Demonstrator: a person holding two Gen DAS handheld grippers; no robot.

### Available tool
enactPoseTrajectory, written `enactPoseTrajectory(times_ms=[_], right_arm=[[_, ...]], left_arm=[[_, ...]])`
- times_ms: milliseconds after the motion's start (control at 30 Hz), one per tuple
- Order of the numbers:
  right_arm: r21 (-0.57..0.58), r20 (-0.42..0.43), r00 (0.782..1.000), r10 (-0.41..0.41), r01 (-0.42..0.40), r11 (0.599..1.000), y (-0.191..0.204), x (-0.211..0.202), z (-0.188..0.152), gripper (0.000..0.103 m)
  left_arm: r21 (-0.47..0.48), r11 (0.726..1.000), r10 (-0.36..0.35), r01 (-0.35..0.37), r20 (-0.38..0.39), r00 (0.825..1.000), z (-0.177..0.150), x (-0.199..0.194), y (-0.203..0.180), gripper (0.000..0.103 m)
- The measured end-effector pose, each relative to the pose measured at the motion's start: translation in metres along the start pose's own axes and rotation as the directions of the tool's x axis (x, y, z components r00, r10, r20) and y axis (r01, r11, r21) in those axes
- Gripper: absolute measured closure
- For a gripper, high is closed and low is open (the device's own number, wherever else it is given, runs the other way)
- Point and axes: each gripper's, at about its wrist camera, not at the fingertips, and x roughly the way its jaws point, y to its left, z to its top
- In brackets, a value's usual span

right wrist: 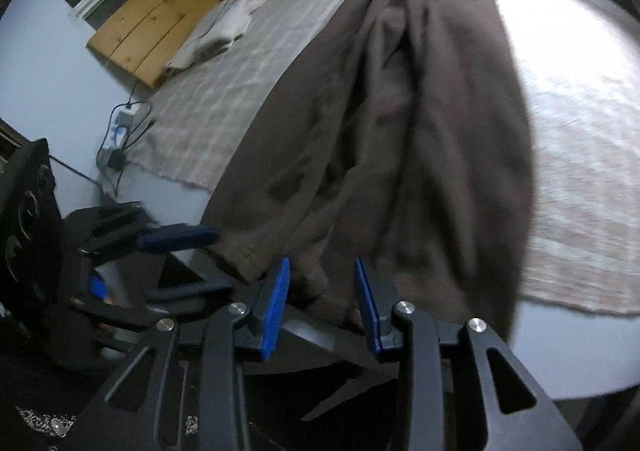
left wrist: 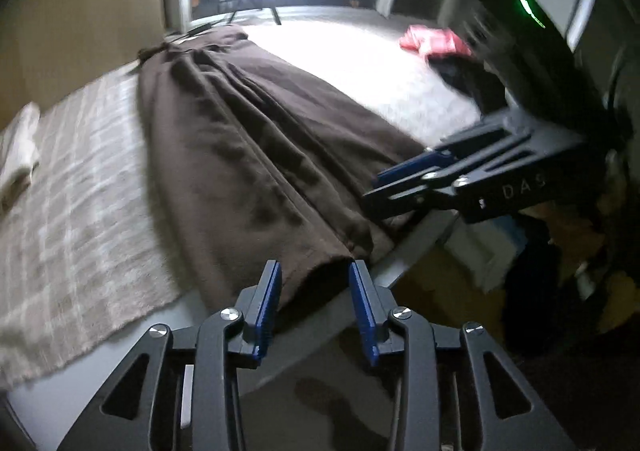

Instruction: Fold clothes

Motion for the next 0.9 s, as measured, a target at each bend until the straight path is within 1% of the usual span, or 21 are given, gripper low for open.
enactPoseTrajectory(times_ms=[33, 67, 100, 133, 167, 200, 233, 267, 333, 367, 400, 433, 467, 500, 533, 567, 600, 667, 767, 800, 900], right_arm=[[-0.002, -0.009, 1.000, 0.022, -0.022, 1.000, -0.002, 0.005, -0.001, 0.070], [-0.003, -0.018, 0.999, 0.036, -0.036, 0.999, -0.003, 0.010, -0.002, 0.070], [0.007, -0.031, 0.999, 0.025, -0.025, 1.000, -0.003, 0.015, -0.005, 0.070], [0.039, -0.044, 0.997, 0.062, -0.061, 0.997, -0.006, 0.020, -0.003, 0.074], [0.072, -0.056, 0.993, 0.100, -0.096, 0.993, -0.009, 0.025, -0.001, 0.092], [0.114, -0.065, 0.986, 0.152, -0.144, 0.983, -0.013, 0.029, 0.001, 0.097], [0.201, -0.052, 0.960, 0.274, -0.259, 0.945, -0.021, 0.026, 0.002, 0.097], [0.272, -0.009, 0.925, 0.379, -0.362, 0.891, -0.028, 0.022, 0.001, 0.097], [0.366, 0.060, 0.876, 0.479, -0.466, 0.806, -0.044, 0.018, -0.003, 0.097], [0.400, 0.085, 0.859, 0.504, -0.493, 0.772, -0.051, 0.017, -0.005, 0.097], [0.390, 0.040, 0.905, 0.423, -0.404, 0.828, -0.052, 0.020, -0.007, 0.097], [0.375, -0.003, 0.942, 0.335, -0.310, 0.874, -0.053, 0.023, -0.010, 0.093], [0.355, -0.045, 0.967, 0.251, -0.219, 0.909, -0.053, 0.026, -0.013, 0.093], [0.328, -0.085, 0.974, 0.208, -0.170, 0.929, -0.052, 0.027, -0.016, 0.093], [0.310, -0.089, 0.975, 0.205, -0.169, 0.936, -0.049, 0.023, -0.019, 0.093], [0.289, -0.087, 0.977, 0.196, -0.163, 0.943, -0.046, 0.019, -0.022, 0.093], [0.259, -0.057, 0.986, 0.155, -0.135, 0.956, -0.043, 0.010, -0.020, 0.093], [0.204, 0.008, 0.997, 0.078, -0.078, 0.976, -0.036, -0.008, -0.017, 0.093], [0.185, 0.077, 0.996, 0.047, -0.061, 0.981, -0.034, -0.017, -0.003, 0.093], [0.185, 0.082, 0.996, 0.036, -0.050, 0.981, -0.036, -0.015, 0.001, 0.093], [0.180, 0.031, 1.000, 0.000, -0.005, 0.984, -0.034, 0.011, 0.012, 0.093]], left_arm=[[0.007, 1.000, -0.003, 0.003, -0.017, 1.000, 0.000, 0.006, 0.001, 0.070], [0.013, 1.000, -0.006, 0.006, -0.035, 0.999, 0.000, 0.012, 0.001, 0.079], [0.009, 1.000, -0.012, 0.013, -0.042, 0.999, 0.000, 0.014, 0.004, 0.092], [-0.018, 1.000, -0.026, 0.025, -0.031, 0.999, 0.002, 0.009, 0.010, 0.097], [-0.043, 0.998, -0.039, 0.038, -0.019, 0.999, 0.005, 0.003, 0.016, 0.101], [-0.069, 0.996, -0.052, 0.052, -0.007, 0.999, 0.007, -0.002, 0.022, 0.101], [-0.087, 0.994, -0.062, 0.062, 0.009, 0.998, 0.009, -0.008, 0.026, 0.101], [-0.090, 0.994, -0.066, 0.069, 0.030, 0.997, 0.011, -0.016, 0.027, 0.101], [-0.092, 0.992, -0.076, 0.083, 0.074, 0.994, 0.017, -0.029, 0.029, 0.101], [-0.083, 0.992, -0.089, 0.097, 0.088, 0.992, 0.019, -0.030, 0.026, 0.100], [-0.069, 0.991, -0.108, 0.114, 0.079, 0.991, 0.019, -0.023, 0.022, 0.096], [-0.055, 0.990, -0.127, 0.131, 0.070, 0.989, 0.020, -0.017, 0.017, 0.088], [-0.036, 0.989, -0.142, 0.144, 0.047, 0.989, 0.020, -0.007, 0.013, 0.074], [-0.004, 0.989, -0.146, 0.146, -0.002, 0.989, 0.018, 0.007, 0.008, 0.070], [0.028, 0.990, -0.139, 0.140, -0.043, 0.989, 0.015, 0.018, 0.000, 0.072], [0.051, 0.990, -0.130, 0.133, -0.068, 0.989, 0.012, 0.024, -0.006, 0.073], [0.066, 0.989, -0.128, 0.134, -0.078, 0.989, 0.010, 0.026, -0.011, 0.073], [0.047, 0.987, -0.154, 0.156, -0.039, 0.987, 0.014, 0.013, -0.008, 0.072], [0.010, 0.989, -0.151, 0.151, 0.039, 0.988, 0.023, 0.001, 0.003, 0.069], [0.005, 0.989, -0.149, 0.149, 0.042, 0.988, 0.024, 0.003, 0.005, 0.064], [0.002, 0.988, -0.156, 0.156, -0.018, 0.988, 0.017, 0.026, 0.009, 0.065]])
